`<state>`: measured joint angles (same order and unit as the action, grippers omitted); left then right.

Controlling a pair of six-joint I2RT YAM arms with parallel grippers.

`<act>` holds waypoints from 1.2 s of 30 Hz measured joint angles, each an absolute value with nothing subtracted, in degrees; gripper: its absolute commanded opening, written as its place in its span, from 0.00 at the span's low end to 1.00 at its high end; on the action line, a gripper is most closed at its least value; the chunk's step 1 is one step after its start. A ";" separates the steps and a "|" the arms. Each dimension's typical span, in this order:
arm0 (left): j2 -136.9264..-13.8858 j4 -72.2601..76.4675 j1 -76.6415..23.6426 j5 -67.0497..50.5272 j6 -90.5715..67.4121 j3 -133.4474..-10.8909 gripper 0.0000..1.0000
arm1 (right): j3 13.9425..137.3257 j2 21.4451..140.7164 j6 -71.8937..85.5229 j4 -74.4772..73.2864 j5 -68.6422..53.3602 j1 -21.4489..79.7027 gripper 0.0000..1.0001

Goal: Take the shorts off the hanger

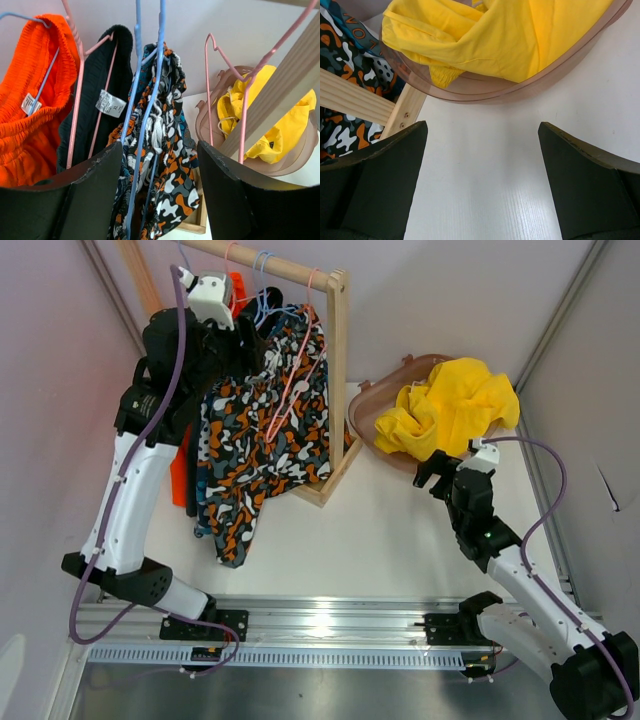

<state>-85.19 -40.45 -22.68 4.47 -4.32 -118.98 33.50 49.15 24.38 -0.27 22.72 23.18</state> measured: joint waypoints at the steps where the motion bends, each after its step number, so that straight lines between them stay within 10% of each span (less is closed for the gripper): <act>1: -85.19 -40.49 -22.48 4.45 -4.56 -118.50 0.65 | 33.39 49.15 24.38 -0.32 22.74 23.18 1.00; 18: -85.14 -40.03 -21.98 1.74 -7.99 -113.14 0.40 | 31.27 48.77 24.45 -0.78 23.38 23.18 1.00; 25: -87.29 -40.38 -21.93 1.48 -8.21 -114.74 0.00 | 30.76 48.71 24.49 -1.06 23.64 23.18 0.99; 36: -97.34 -50.92 -21.93 3.92 -7.05 -132.25 0.00 | 30.76 45.98 24.34 -2.15 23.75 23.18 1.00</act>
